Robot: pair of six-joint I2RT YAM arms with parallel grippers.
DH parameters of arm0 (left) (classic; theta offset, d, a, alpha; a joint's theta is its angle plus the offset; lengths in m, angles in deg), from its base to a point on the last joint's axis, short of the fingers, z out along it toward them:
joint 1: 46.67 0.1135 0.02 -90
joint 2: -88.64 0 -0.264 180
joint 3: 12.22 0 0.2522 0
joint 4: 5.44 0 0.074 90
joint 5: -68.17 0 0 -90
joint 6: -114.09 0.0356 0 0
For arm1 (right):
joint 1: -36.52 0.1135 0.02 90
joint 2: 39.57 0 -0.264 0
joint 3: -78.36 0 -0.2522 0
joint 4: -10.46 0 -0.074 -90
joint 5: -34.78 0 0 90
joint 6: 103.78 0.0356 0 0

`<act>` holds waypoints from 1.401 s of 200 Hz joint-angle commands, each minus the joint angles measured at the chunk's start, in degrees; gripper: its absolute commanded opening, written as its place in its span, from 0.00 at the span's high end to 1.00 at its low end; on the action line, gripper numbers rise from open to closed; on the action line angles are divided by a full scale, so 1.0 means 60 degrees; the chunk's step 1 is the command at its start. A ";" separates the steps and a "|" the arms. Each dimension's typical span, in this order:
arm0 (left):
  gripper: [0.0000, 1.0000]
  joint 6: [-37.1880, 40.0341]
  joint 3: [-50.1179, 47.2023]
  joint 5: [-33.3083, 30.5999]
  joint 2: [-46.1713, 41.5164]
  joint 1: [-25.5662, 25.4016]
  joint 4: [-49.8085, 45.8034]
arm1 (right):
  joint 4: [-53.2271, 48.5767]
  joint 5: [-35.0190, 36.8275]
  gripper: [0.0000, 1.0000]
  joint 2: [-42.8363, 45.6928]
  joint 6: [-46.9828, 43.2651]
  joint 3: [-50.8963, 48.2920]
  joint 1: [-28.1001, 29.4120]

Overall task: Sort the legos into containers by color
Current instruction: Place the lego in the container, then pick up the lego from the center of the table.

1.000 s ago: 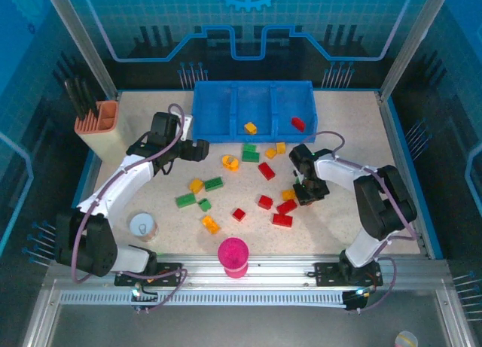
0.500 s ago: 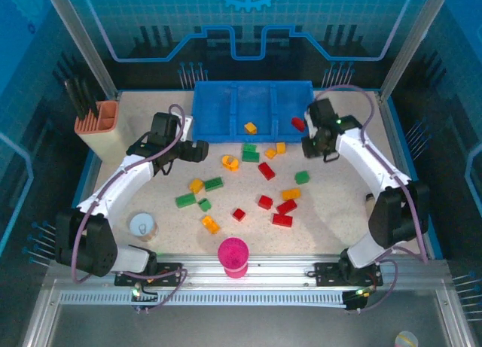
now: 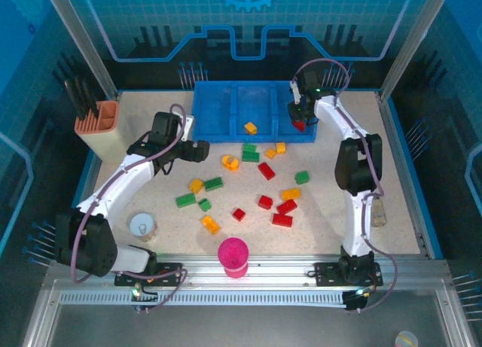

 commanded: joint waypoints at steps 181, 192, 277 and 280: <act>0.01 0.0178 0.0319 -0.0363 0.0279 -0.0288 -0.0235 | 0.0170 0.0022 0.50 0.5109 0.1090 -0.5584 0.0720; 0.01 0.0209 0.0312 -0.0366 0.0307 -0.0303 -0.0231 | 0.0134 -0.0008 0.49 0.5598 0.1327 -0.6359 0.0738; 0.01 0.0113 0.0386 -0.0312 0.0658 -0.0449 -0.0279 | 0.0380 -0.0360 0.39 0.7715 0.5193 -1.0262 0.1950; 0.01 0.0124 0.0372 -0.0319 0.0661 -0.0451 -0.0276 | 0.0501 -0.0386 0.39 0.7805 0.5393 -1.0385 0.1969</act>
